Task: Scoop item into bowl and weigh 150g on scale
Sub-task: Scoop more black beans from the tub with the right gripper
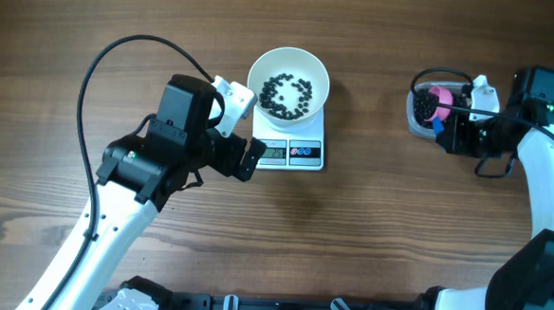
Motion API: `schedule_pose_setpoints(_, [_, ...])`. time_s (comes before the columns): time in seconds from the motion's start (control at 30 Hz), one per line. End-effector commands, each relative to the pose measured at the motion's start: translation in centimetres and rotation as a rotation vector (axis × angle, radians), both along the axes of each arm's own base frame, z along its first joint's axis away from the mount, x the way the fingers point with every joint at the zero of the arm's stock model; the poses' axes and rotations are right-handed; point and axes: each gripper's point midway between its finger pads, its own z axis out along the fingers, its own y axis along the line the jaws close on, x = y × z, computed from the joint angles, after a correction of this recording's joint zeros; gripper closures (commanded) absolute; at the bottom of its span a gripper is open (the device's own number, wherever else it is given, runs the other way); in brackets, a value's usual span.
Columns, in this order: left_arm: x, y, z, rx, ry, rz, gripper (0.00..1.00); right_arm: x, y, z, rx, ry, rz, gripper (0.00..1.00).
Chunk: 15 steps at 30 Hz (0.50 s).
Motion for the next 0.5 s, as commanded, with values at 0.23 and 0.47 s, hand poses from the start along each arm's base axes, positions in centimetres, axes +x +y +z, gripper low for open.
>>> schedule_pose_setpoints(0.23, [0.2, -0.5, 0.8, -0.022, -0.012, -0.01, 0.0, -0.9, 0.8, -1.5, 0.155, 0.018, -0.04, 0.96])
schedule_pose_setpoints(0.47, [0.2, -0.5, 0.8, -0.022, -0.012, -0.01, 0.0, -1.4, 0.9, -2.5, 0.303, -0.004, -0.119, 0.96])
